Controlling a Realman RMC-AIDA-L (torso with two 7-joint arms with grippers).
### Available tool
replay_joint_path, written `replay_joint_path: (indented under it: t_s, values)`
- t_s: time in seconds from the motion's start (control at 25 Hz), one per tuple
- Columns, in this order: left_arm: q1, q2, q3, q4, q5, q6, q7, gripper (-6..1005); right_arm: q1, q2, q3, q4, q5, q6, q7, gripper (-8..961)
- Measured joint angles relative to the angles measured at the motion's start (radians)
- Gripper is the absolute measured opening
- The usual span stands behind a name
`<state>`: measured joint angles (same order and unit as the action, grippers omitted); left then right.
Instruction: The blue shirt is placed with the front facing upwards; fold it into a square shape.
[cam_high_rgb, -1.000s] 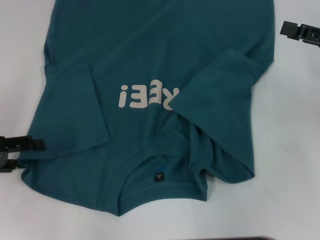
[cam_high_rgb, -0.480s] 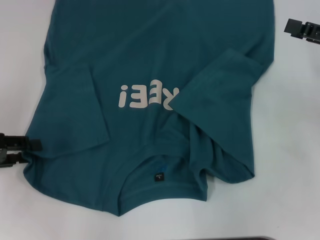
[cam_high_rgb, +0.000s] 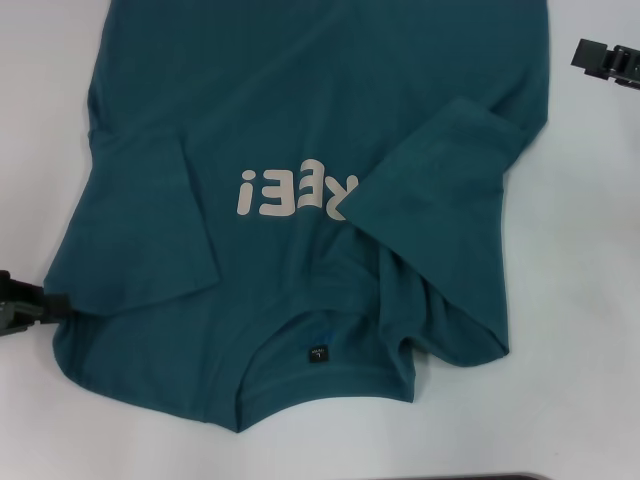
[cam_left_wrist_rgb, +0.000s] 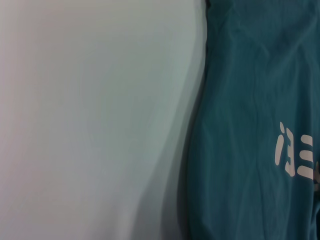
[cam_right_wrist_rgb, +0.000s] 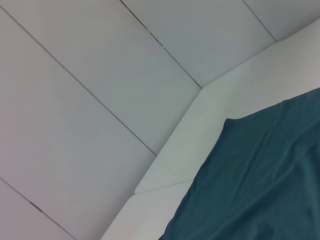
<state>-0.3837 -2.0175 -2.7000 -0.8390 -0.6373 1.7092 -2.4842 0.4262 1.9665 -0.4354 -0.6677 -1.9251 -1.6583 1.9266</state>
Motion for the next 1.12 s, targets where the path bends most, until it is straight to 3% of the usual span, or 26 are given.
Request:
replay_joint_path:
  t_s: [0.24,0.36,0.44,0.64,0.8,0.92,1.12]
  values:
    - [-0.001,0.002,-0.010,0.005,-0.015,0.028,0.021,92,-0.002,-0.001,-0.006,0.002,-0.007,-0.001,0.006,942]
    - [-0.001,0.007,-0.015,0.006,-0.049,0.074,0.054,34,-0.003,-0.014,-0.016,-0.003,-0.014,-0.035,0.022,942]
    - [-0.001,0.013,-0.016,0.007,-0.063,0.091,0.059,12,0.000,-0.031,-0.020,-0.008,-0.040,-0.078,0.052,942]
    - [-0.007,0.018,-0.016,0.010,-0.065,0.098,0.054,-1,0.028,-0.109,-0.049,-0.019,-0.180,-0.251,0.195,942]
    - [-0.025,0.018,-0.011,0.010,-0.066,0.095,0.052,0,0.036,-0.141,-0.121,-0.022,-0.240,-0.325,0.298,943]
    - [-0.041,0.014,-0.008,0.009,-0.064,0.092,0.051,0,0.038,-0.144,-0.168,-0.024,-0.314,-0.320,0.331,943]
    - [-0.062,0.015,-0.007,0.012,-0.061,0.081,0.051,0,0.045,-0.123,-0.172,-0.018,-0.407,-0.289,0.331,944]
